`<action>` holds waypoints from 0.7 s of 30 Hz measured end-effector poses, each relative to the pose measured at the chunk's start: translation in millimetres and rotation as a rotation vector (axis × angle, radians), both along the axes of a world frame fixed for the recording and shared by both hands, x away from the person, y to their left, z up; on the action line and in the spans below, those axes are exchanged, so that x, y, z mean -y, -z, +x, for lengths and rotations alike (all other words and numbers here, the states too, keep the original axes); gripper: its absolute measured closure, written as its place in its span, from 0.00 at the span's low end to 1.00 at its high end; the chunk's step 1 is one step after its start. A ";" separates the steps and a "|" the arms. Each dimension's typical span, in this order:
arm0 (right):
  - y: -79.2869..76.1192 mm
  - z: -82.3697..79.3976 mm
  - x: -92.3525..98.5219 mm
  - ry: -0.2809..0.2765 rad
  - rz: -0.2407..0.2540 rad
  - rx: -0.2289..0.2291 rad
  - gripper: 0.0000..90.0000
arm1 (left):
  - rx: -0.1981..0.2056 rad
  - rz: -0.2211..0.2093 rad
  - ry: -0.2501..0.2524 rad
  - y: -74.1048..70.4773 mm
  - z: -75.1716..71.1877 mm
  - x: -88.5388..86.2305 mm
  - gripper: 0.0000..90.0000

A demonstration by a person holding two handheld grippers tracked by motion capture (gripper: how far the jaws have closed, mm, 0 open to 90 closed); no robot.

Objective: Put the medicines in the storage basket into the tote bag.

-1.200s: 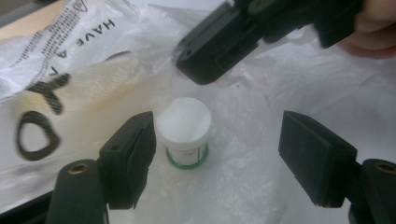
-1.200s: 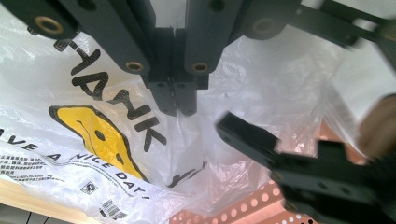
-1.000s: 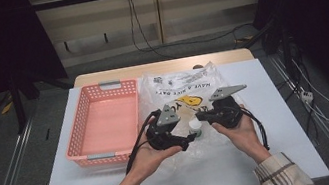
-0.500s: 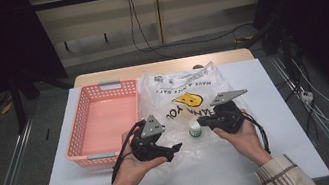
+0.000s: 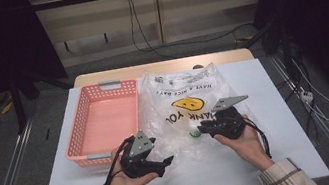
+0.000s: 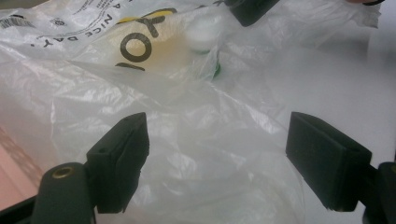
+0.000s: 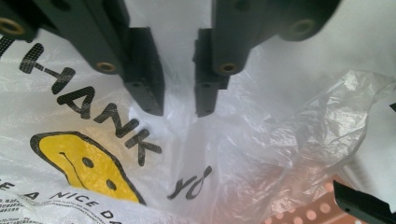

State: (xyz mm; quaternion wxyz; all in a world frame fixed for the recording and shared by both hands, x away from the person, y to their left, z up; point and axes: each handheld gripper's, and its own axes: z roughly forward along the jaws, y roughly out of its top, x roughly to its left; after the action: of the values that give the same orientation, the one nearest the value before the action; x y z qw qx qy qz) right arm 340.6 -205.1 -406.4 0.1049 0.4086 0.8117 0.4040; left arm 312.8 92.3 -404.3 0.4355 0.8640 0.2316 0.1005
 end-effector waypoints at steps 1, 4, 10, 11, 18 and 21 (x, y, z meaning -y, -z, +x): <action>-0.6 -1.2 0.7 0.001 0.007 0.001 0.78 | -0.004 0.006 -0.001 1.3 -2.0 -1.6 0.23; -2.7 -6.6 2.6 0.003 0.016 0.006 0.72 | -0.011 0.008 0.001 4.7 -7.9 -6.4 0.23; -8.5 -18.2 9.5 0.028 0.027 0.041 0.58 | 0.002 0.007 -0.003 3.7 -20.1 -20.1 0.22; -9.7 -19.9 11.7 0.035 0.029 0.044 0.56 | -0.006 0.008 -0.009 4.2 -22.4 -22.0 0.21; -8.9 -29.5 29.4 0.089 0.047 0.070 0.45 | -0.028 0.018 0.001 12.8 -27.3 -25.3 0.21; -6.6 -33.7 36.1 0.117 0.048 0.069 0.40 | -0.036 0.008 -0.008 15.9 -26.4 -25.0 0.20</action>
State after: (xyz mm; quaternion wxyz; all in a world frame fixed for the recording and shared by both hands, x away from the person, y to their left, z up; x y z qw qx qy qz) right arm 306.9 -241.1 -399.7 0.1463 0.4436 0.7723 0.4304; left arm 286.4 117.3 -420.2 0.4272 0.8667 0.2422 0.0876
